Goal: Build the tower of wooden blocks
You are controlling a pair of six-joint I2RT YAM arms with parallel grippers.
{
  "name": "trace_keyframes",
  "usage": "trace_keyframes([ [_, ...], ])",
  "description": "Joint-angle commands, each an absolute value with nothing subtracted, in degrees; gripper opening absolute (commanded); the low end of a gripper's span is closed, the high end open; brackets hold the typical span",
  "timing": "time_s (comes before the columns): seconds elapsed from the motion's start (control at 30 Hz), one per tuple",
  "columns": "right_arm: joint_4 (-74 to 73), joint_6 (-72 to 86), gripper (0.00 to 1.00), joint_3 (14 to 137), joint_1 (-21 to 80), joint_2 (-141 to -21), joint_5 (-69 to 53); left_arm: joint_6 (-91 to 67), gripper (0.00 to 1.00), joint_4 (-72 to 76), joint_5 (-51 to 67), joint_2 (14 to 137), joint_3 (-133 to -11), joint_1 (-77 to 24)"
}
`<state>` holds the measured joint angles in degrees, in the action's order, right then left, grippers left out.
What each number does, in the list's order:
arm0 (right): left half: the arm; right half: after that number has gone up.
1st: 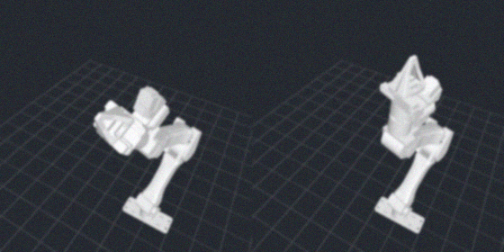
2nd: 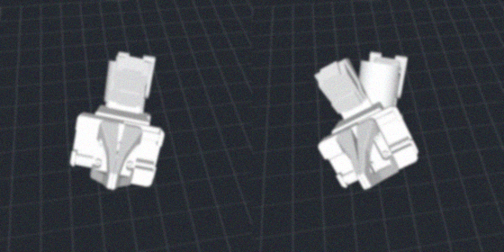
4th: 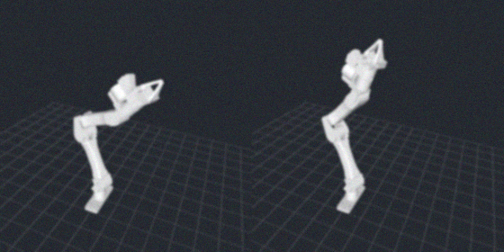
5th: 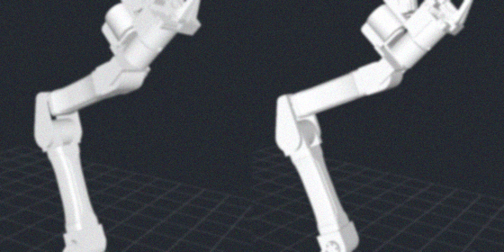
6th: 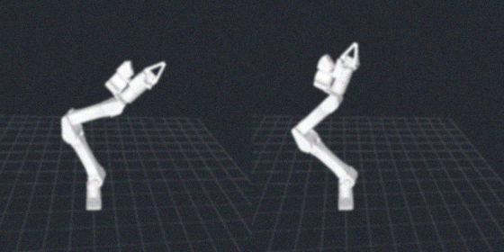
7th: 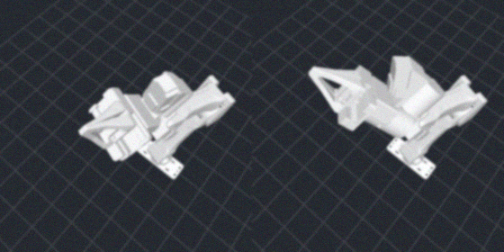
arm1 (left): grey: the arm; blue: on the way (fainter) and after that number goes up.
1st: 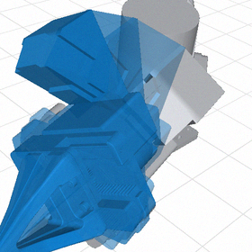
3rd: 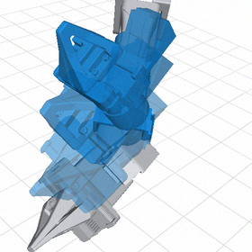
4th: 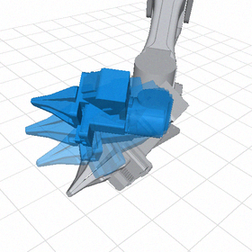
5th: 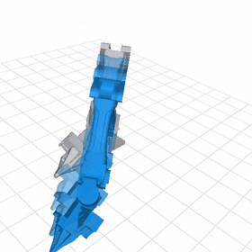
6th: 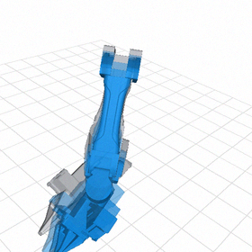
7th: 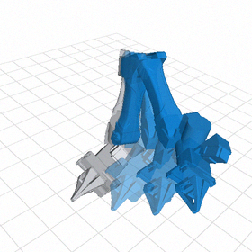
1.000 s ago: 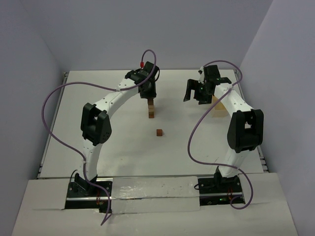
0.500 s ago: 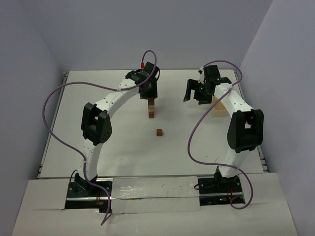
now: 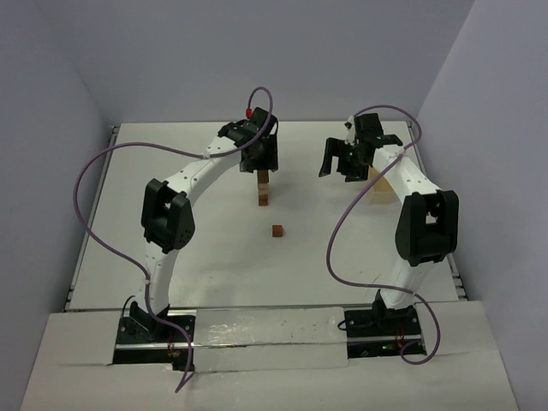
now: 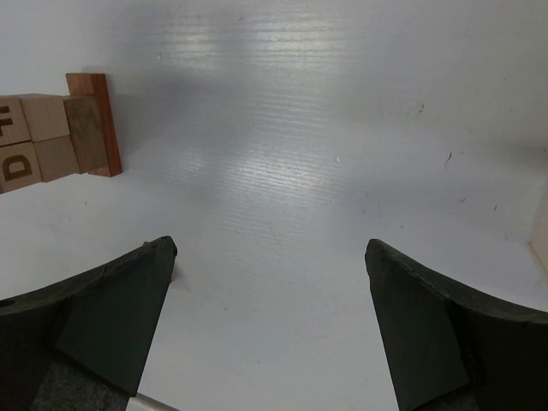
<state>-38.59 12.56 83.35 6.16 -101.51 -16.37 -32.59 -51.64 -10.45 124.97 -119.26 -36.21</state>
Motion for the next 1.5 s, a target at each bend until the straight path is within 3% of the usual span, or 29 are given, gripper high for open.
trace_keyframes([
  [0.0,-38.35,12.68,1.00,85.75,6.44,-101.51,-17.02,-30.01,0.75,-50.69,-9.82,121.87,-123.01,-35.95],
  [0.2,-38.23,12.74,1.00,86.48,8.23,-101.78,-17.67,-23.97,0.79,-49.54,-7.36,116.46,-122.03,-35.88],
  [0.4,-38.26,12.22,0.99,88.24,11.98,-103.53,-15.68,-20.48,0.77,-38.75,5.32,101.82,-106.98,-28.69],
  [0.63,-40.05,12.94,0.95,95.92,16.61,-109.44,-9.76,-17.00,0.50,-41.48,2.35,101.71,-100.60,-21.93],
  [0.8,-41.47,14.25,0.88,101.20,19.94,-114.18,-6.63,-16.42,0.39,-40.54,6.26,102.71,-95.38,-20.11],
  [1.47,-45.45,14.41,0.85,109.88,27.44,-120.94,-1.24,-17.58,0.39,-43.25,12.39,111.81,-100.20,-18.54],
])
